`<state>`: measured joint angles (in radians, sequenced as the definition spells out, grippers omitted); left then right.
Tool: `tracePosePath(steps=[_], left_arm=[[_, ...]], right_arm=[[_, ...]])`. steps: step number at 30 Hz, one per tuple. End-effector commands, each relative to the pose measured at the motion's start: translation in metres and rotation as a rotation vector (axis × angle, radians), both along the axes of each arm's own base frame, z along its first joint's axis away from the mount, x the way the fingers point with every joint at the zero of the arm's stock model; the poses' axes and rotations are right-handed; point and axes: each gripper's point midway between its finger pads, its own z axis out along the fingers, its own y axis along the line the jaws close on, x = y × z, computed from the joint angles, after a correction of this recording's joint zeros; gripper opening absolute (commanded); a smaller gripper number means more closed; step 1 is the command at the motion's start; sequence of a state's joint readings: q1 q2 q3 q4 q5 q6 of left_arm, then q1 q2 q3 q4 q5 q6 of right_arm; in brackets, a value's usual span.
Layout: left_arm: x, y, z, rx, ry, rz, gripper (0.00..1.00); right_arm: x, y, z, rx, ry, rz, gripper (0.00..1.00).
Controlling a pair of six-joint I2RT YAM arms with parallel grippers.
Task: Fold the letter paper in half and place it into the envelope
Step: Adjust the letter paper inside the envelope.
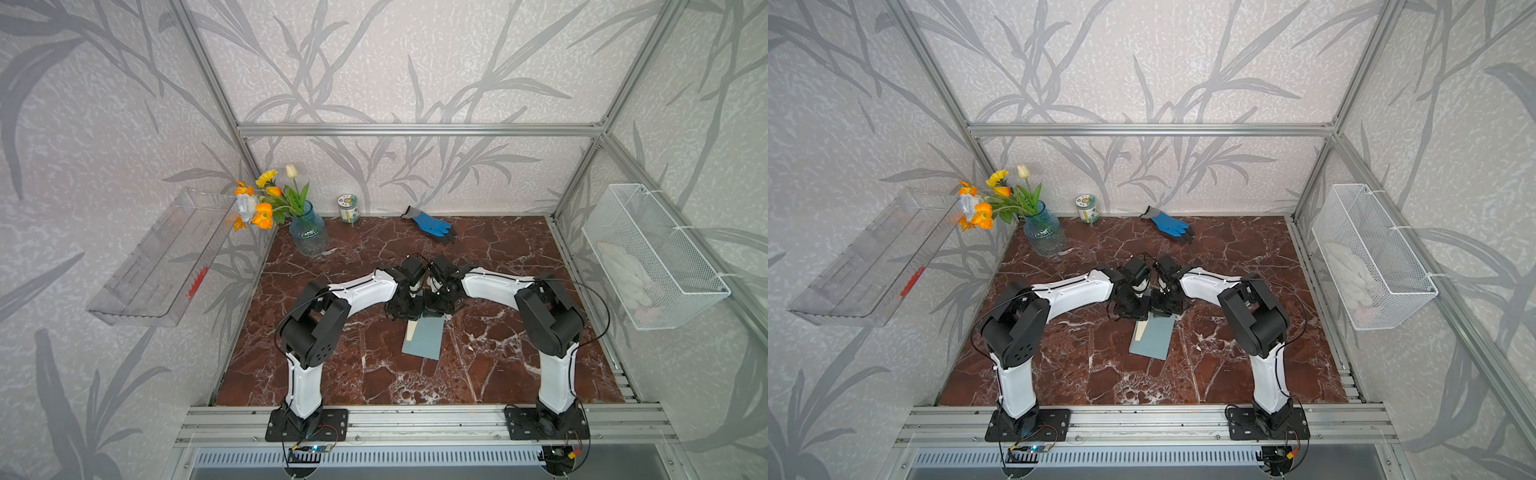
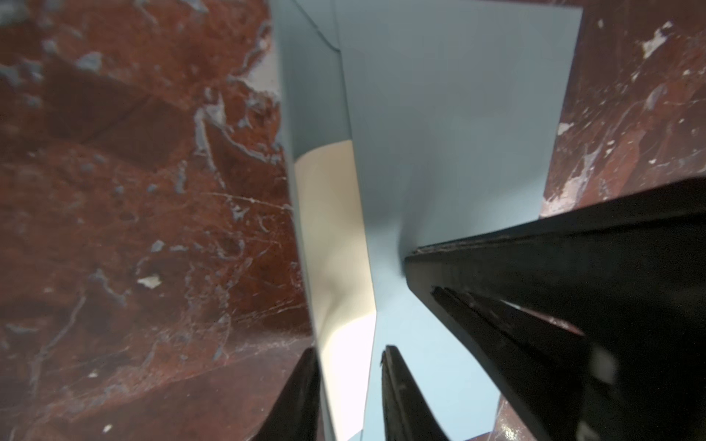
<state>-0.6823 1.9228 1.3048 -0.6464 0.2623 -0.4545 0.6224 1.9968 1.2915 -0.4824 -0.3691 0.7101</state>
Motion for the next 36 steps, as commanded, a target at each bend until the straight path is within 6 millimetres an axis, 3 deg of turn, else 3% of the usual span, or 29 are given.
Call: tracePosePath(steps=[1, 4, 6, 14, 16, 19, 21, 22, 24, 26, 29, 31, 34, 36], left_arm=[[-0.007, -0.011, -0.005, 0.005, 0.03, -0.012, 0.26], [-0.006, -0.002, -0.009, 0.057, 0.028, -0.002, 0.2], [-0.005, 0.005, -0.009, 0.095, 0.02, 0.0, 0.18], [-0.003, 0.009, -0.008, 0.132, 0.023, -0.008, 0.17], [-0.004, 0.01, -0.009, 0.138, 0.027, -0.011, 0.16], [-0.004, 0.009, -0.008, 0.131, 0.029, -0.012, 0.16], [-0.003, 0.006, -0.006, 0.117, 0.03, -0.009, 0.16], [-0.003, 0.004, -0.004, 0.11, 0.03, -0.011, 0.15], [0.001, 0.002, 0.012, 0.111, 0.022, -0.026, 0.13], [0.009, 0.004, 0.043, 0.133, -0.022, -0.065, 0.13], [0.031, 0.03, 0.097, 0.282, -0.15, -0.125, 0.05], [0.042, 0.041, 0.118, 0.356, -0.193, -0.172, 0.0], [0.034, 0.028, 0.111, 0.322, -0.119, -0.197, 0.0], [0.021, 0.018, 0.095, 0.298, -0.059, -0.205, 0.0]], right_arm=[[-0.002, -0.005, -0.007, -0.009, 0.02, -0.011, 0.0], [-0.002, -0.008, 0.003, 0.005, 0.01, -0.016, 0.0], [0.001, -0.013, 0.015, 0.013, -0.014, -0.019, 0.11], [0.01, -0.036, 0.055, -0.025, -0.086, -0.023, 0.23], [0.005, -0.04, 0.055, -0.043, -0.097, 0.017, 0.2], [-0.004, -0.044, 0.04, -0.046, -0.065, 0.029, 0.18], [-0.011, -0.041, 0.028, -0.03, -0.041, 0.029, 0.22], [-0.013, -0.041, 0.022, -0.027, -0.029, 0.027, 0.3], [-0.018, -0.04, 0.016, -0.013, -0.009, 0.014, 0.4], [-0.017, -0.041, 0.021, -0.005, -0.03, 0.008, 0.43], [-0.011, -0.047, 0.036, -0.006, -0.079, -0.007, 0.44], [-0.007, -0.05, 0.043, 0.003, -0.097, -0.016, 0.43], [-0.002, -0.053, 0.051, 0.03, -0.111, -0.032, 0.38], [0.002, -0.053, 0.057, 0.061, -0.122, -0.043, 0.22]])
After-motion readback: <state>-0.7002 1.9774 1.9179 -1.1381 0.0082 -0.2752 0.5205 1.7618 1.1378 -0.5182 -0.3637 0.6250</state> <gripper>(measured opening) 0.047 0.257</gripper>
